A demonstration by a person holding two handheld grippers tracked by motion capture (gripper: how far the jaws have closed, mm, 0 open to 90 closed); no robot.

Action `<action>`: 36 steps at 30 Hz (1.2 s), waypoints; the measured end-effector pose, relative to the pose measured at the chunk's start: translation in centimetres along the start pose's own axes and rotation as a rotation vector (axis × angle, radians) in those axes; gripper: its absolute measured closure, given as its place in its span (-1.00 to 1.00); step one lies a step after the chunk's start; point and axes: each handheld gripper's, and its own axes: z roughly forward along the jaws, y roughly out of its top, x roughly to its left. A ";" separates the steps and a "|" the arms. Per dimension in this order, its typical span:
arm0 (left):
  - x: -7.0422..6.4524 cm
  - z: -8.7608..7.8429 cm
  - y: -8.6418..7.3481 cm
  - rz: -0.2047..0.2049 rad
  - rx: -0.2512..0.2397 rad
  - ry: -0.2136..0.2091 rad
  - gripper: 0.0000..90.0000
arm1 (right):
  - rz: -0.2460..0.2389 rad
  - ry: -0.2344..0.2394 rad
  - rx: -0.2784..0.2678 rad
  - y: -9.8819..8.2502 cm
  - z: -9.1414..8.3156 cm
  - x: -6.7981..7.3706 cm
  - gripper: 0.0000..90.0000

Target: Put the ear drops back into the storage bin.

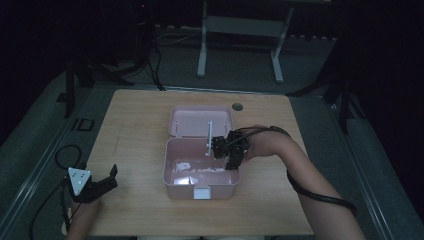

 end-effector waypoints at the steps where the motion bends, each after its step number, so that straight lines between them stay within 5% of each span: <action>1: 0.0 0.0 0.0 -0.001 0.000 -0.001 -0.99 | -0.001 0.003 0.004 0.2 0.4 0.0 0.33; 20: 0.0 0.0 0.0 -0.001 -0.001 -0.003 -0.99 | -0.068 0.032 0.066 2.4 7.2 -0.1 0.33; 36: 0.0 0.0 0.0 0.001 -0.003 -0.004 -0.99 | -0.019 0.023 0.104 2.5 9.6 -0.7 0.33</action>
